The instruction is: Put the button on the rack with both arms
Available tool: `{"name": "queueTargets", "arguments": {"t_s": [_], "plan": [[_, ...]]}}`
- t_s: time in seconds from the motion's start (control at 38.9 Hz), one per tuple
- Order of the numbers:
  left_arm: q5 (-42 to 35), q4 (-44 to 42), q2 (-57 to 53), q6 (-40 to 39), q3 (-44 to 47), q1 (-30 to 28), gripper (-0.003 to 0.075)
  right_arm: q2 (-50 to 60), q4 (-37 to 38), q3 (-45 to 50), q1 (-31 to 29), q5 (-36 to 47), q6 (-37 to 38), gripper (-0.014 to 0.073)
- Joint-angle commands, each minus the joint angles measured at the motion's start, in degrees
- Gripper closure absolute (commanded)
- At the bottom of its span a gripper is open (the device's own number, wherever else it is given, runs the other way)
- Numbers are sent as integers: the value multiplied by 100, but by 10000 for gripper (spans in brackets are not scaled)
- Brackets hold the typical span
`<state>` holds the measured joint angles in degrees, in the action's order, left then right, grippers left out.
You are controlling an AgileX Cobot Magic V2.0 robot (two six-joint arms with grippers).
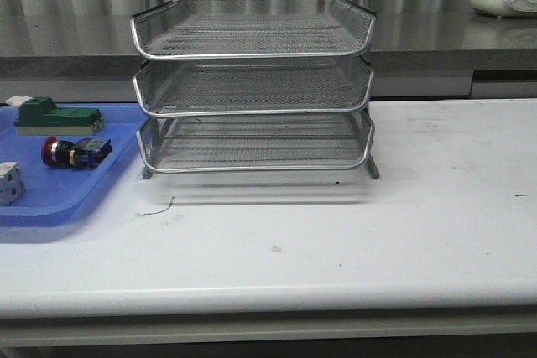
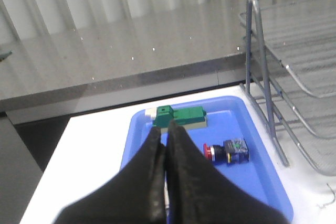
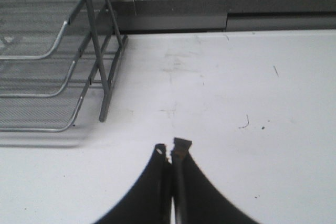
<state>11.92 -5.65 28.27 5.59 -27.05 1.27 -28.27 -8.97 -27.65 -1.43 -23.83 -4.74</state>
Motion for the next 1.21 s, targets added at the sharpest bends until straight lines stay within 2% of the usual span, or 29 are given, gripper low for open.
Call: {"name": "queueTargets", "arguments": {"t_s": [0.0, 0.08, 0.13, 0.23, 0.28, 0.36, 0.41, 0.51, 0.59, 0.85, 1.0, 1.11, 1.18], "plan": [[-362, 5, 189, -53, -228, 5, 738, -96, -57, -221, -27, 399, 14, 631], [-389, 5, 189, -53, -228, 5, 723, -90, -57, -221, -27, 399, 14, 545], [-387, 5, 189, -53, -228, 5, 670, -90, -57, -221, -27, 399, 14, 451], [-287, 5, 189, -53, -228, 5, 430, -90, -57, -221, -27, 399, 14, 207], [-251, 10, 189, -53, -228, 5, 308, -90, -57, -221, -27, 420, 14, 127], [-240, 10, 189, -53, -216, 5, 155, -90, -107, -221, -27, 434, 14, 59], [-250, 10, 189, -53, -208, 5, 105, -107, -260, -232, -27, 383, 14, 53], [-250, 10, 189, -53, -208, 5, 91, -492, -764, -373, -27, 191, 14, 56], [-261, 10, 189, -53, -208, 5, 91, -1187, -1302, -625, -27, 101, 14, 56], [-260, 10, 189, -53, -208, 5, 91, -3154, -2388, -1018, -27, 725, -129, 57], [-262, 10, 189, -53, -208, 5, 91, -4168, -3399, -1246, -27, 626, -947, 95], [-272, 10, 189, -53, -208, 5, 91, -4721, -4391, -1496, -27, 330, -1819, 140], [-272, 10, 189, -53, -208, 5, 91, -5058, -5226, -1694, -27, 5, -2617, 141]]}}
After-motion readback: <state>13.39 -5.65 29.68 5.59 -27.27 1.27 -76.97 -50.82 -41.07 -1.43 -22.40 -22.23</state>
